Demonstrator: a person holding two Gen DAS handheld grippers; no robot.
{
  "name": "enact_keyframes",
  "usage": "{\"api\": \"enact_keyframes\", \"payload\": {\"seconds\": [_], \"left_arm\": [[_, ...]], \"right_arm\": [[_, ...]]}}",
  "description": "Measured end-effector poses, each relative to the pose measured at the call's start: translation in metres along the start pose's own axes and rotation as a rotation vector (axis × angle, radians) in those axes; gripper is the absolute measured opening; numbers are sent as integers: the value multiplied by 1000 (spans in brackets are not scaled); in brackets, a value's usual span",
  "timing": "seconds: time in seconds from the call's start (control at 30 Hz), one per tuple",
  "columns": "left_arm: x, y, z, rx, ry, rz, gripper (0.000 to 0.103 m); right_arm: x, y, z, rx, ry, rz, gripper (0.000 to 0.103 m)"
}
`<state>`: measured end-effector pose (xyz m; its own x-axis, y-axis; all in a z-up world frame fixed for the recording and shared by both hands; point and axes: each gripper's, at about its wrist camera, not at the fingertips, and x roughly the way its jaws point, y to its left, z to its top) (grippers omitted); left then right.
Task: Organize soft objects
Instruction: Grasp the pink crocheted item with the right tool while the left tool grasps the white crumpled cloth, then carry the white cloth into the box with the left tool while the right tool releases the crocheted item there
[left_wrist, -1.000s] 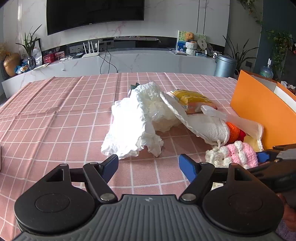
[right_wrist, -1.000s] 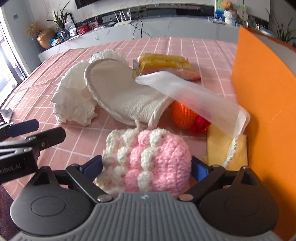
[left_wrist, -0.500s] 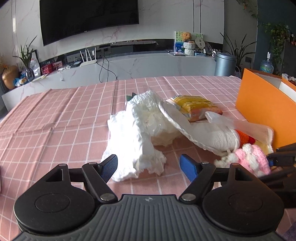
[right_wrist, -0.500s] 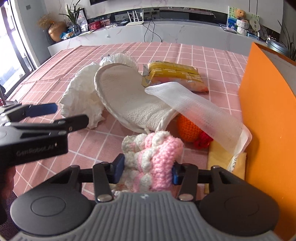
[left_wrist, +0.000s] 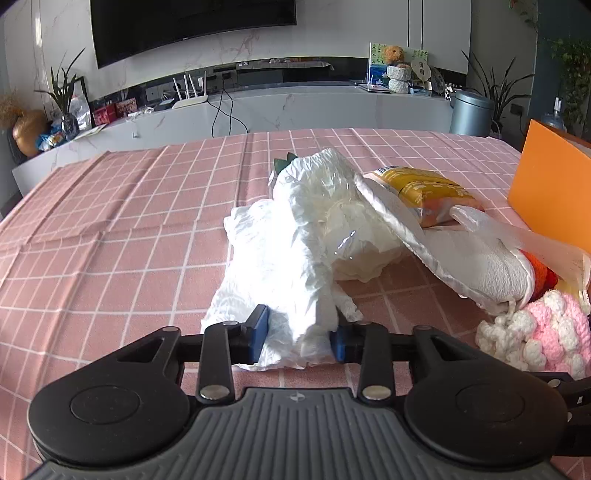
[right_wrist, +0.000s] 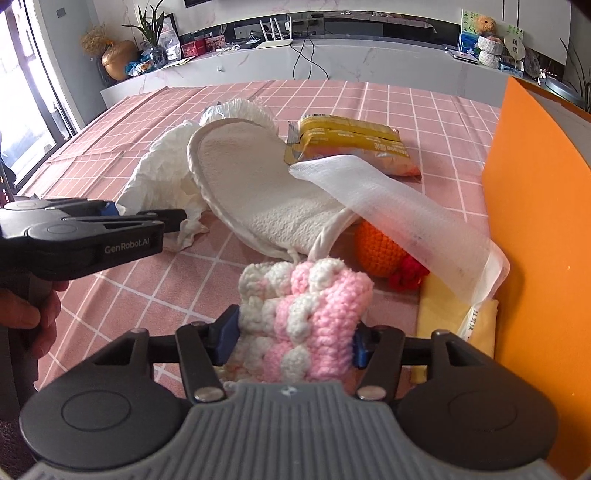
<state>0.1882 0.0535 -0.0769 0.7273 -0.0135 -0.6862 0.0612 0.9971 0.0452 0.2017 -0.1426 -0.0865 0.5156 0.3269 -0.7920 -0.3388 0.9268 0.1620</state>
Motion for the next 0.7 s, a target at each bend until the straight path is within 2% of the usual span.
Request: {"api": "enact_keyframes", "payload": {"seconds": [0.2,0.57,0.7], "left_arm": [[-10,1,-5,-27,14,-3,22],[-48,-8,-26,-8,22,-55,17],[-59,-16,-33,20,-2,-33,16]], "right_arm": [[-1,2,-2,-9,-1,-1,58],[-14,6,-12,-30,-12,-23,54],[-23,9,-18,-49,-20,-25,52]]}}
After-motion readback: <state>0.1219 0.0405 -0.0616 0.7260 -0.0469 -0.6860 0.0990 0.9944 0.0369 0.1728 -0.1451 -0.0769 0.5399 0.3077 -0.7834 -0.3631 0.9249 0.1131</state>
